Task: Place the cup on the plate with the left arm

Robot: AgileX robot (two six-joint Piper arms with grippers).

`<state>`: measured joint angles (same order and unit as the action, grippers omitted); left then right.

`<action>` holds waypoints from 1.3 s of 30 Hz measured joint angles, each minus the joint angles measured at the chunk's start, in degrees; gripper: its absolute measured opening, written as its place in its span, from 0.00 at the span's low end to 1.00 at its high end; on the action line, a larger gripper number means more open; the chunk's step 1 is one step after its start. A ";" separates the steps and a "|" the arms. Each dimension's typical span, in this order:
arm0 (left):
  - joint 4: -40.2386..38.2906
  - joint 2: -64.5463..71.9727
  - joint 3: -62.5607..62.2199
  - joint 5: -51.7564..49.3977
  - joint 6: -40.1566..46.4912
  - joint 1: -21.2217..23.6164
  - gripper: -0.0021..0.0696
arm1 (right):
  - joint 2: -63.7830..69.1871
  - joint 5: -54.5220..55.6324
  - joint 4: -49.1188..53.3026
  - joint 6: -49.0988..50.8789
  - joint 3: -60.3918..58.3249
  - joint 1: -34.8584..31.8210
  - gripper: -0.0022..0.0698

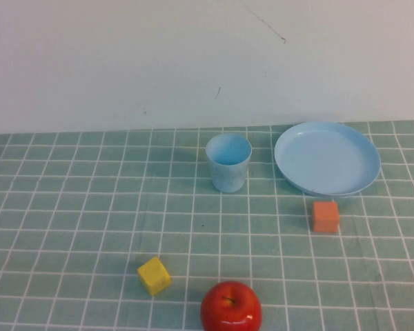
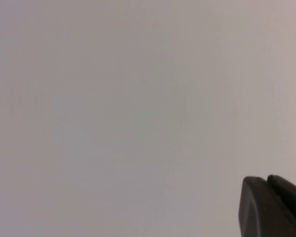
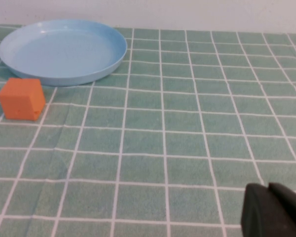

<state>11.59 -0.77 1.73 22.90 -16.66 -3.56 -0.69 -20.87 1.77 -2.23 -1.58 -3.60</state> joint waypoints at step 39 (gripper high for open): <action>6.88 0.00 -4.65 -14.44 -35.59 0.00 0.03 | 0.00 0.00 0.00 0.00 0.00 0.00 0.03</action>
<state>18.47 -0.77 -2.92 8.46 -52.25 -3.56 -0.69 -20.87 1.77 -2.23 -1.58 -3.60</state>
